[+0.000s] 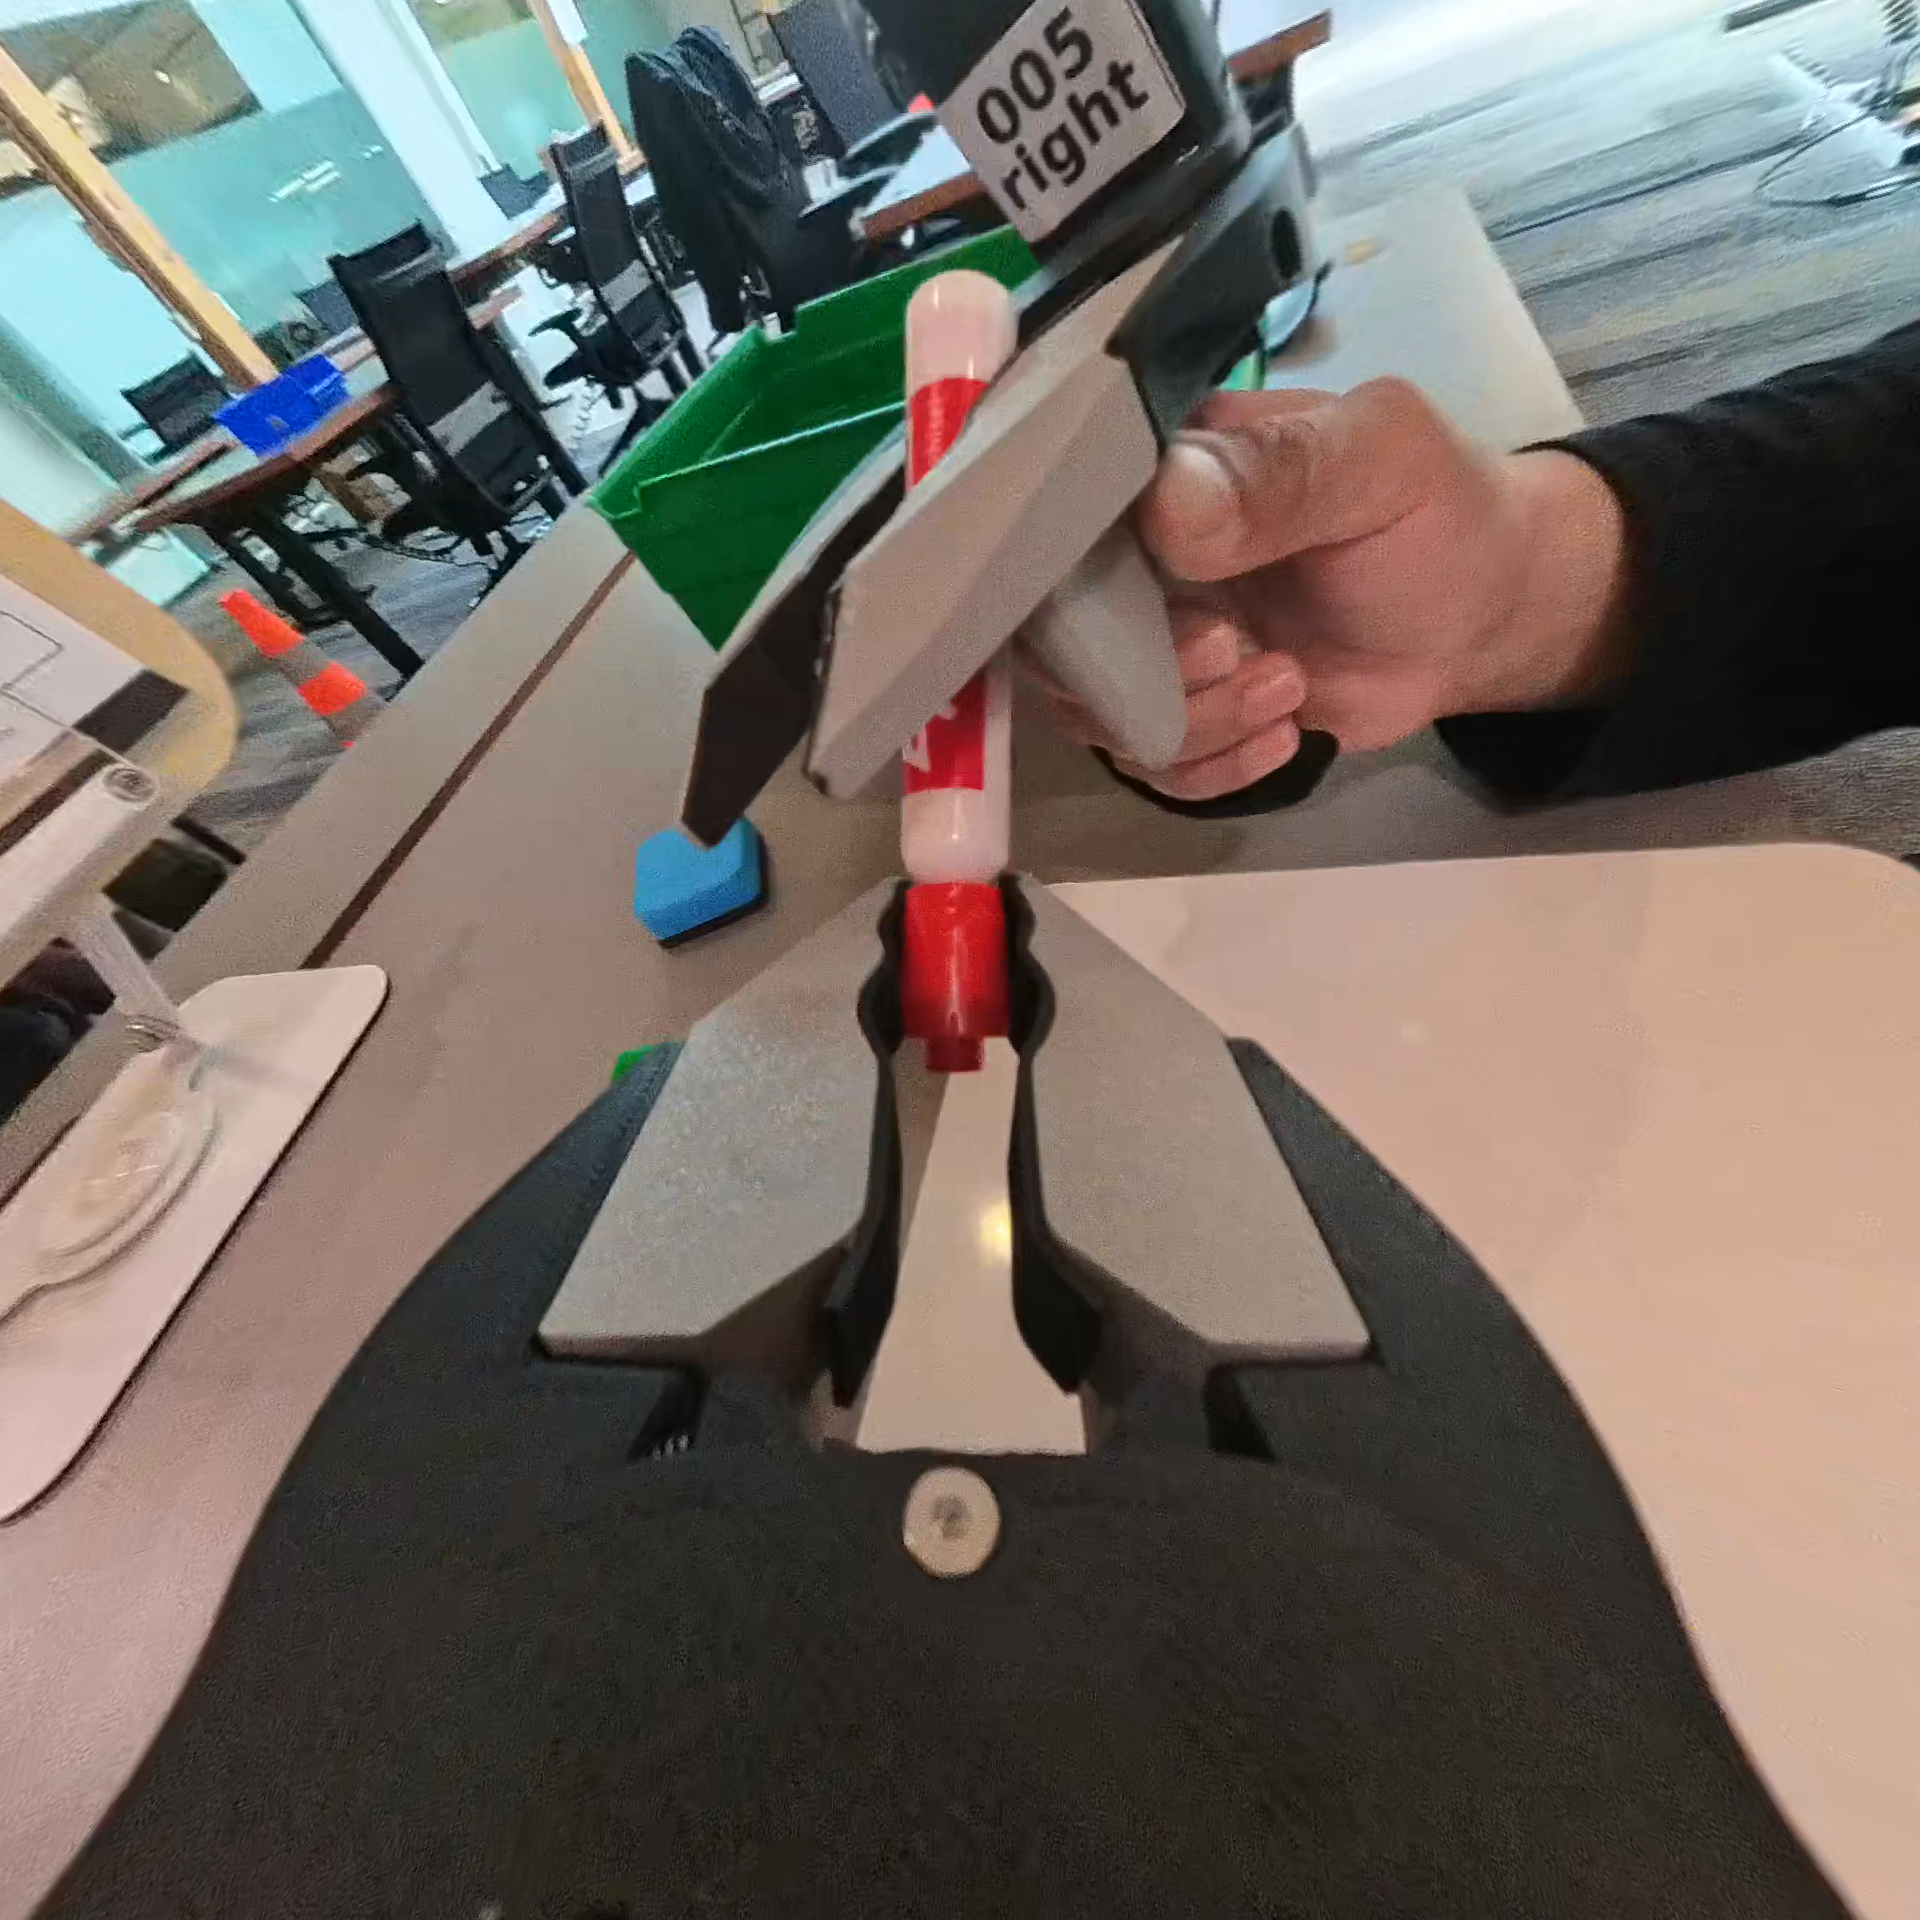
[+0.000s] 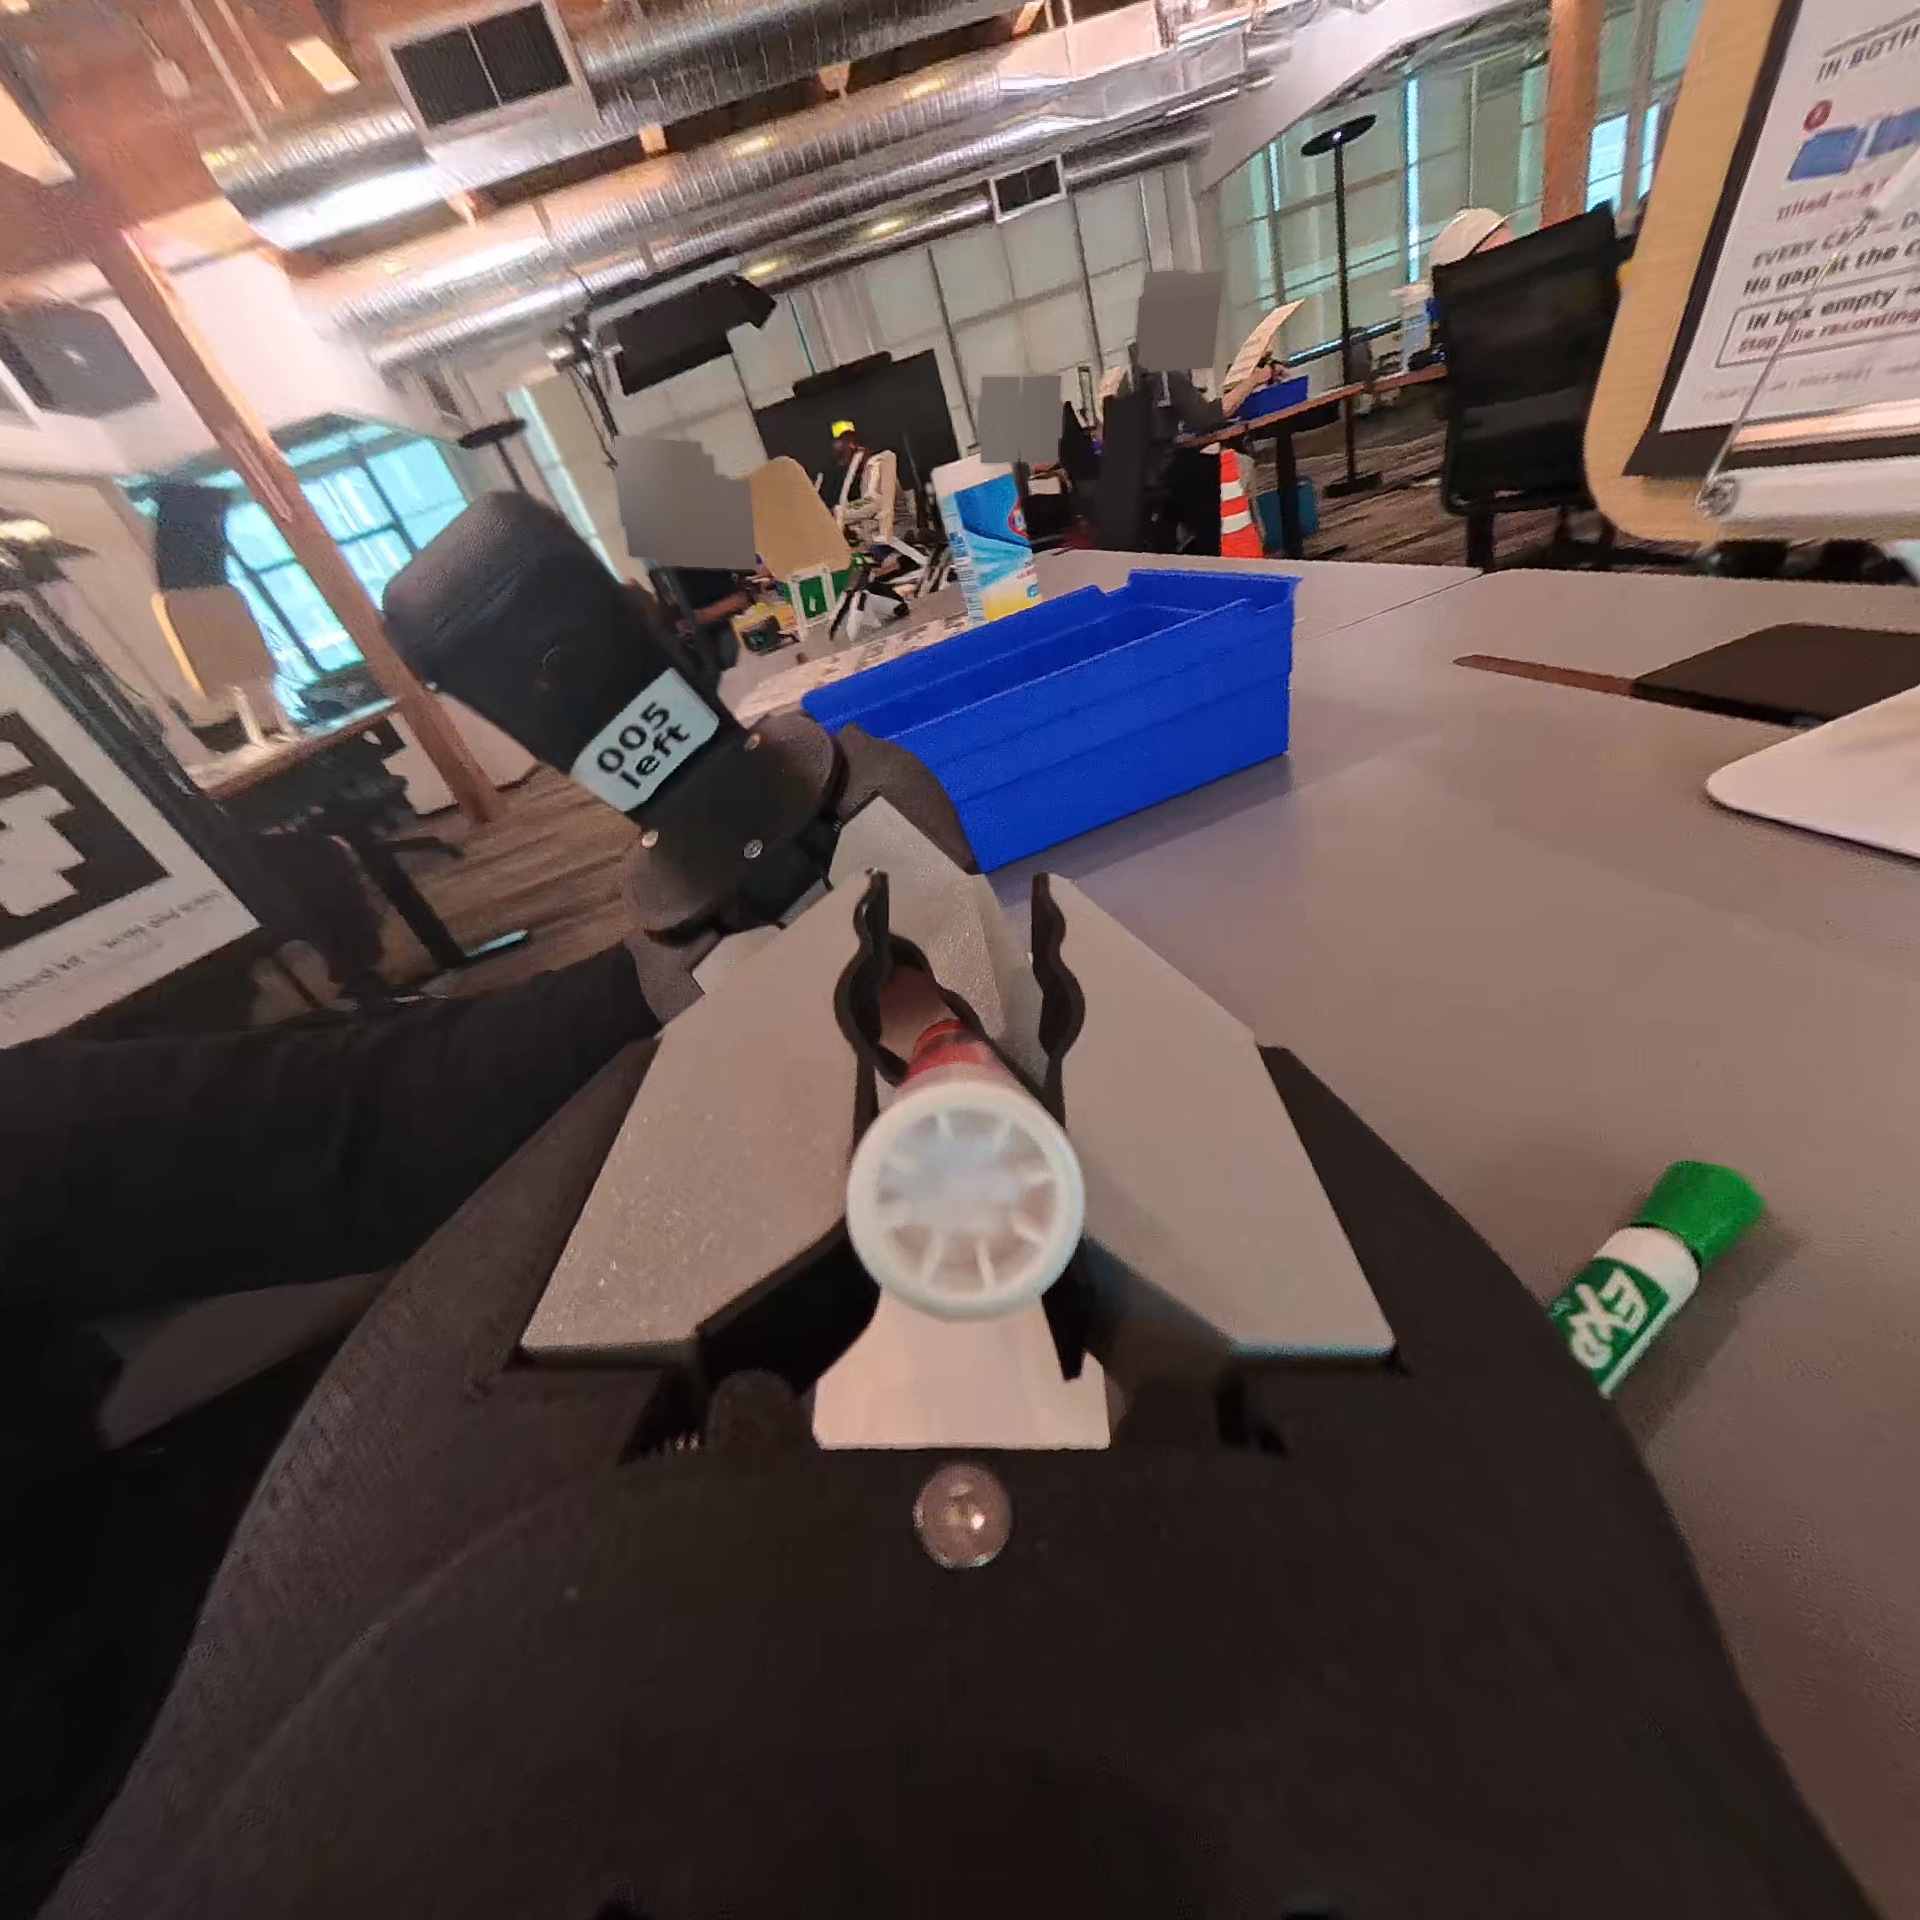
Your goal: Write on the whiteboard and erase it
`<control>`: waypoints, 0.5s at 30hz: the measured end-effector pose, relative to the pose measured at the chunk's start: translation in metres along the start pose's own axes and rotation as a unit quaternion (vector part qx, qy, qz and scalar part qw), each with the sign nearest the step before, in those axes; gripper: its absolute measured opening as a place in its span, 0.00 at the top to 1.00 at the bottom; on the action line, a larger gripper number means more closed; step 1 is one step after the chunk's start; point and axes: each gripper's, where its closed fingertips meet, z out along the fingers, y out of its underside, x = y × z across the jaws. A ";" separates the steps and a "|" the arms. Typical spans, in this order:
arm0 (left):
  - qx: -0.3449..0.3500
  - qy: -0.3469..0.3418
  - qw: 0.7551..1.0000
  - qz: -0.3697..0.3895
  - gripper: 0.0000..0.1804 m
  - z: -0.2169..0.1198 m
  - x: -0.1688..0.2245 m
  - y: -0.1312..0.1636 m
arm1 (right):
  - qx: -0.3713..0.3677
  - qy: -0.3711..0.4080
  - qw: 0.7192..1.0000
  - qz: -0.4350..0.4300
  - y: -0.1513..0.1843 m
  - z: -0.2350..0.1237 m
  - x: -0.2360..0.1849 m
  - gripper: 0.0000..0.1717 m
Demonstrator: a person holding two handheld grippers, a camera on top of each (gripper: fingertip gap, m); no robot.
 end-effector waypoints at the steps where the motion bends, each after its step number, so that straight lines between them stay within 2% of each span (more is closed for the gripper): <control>1: -0.002 -0.016 1.000 0.013 0.92 0.002 -0.002 0.000 | -0.001 -0.008 1.000 0.010 0.001 -0.001 0.000 0.84; 4: -0.012 -0.065 0.997 0.048 0.92 0.003 -0.011 0.003 | -0.011 0.016 0.999 0.027 0.007 -0.001 0.012 0.85; 8: -0.006 -0.071 0.996 0.044 0.92 0.005 -0.009 0.000 | -0.041 0.015 0.999 0.021 0.019 0.007 0.011 0.83; 15: -0.005 -0.024 0.999 0.038 0.92 0.002 0.000 0.004 | -0.064 0.002 0.998 -0.013 0.028 0.015 0.000 0.83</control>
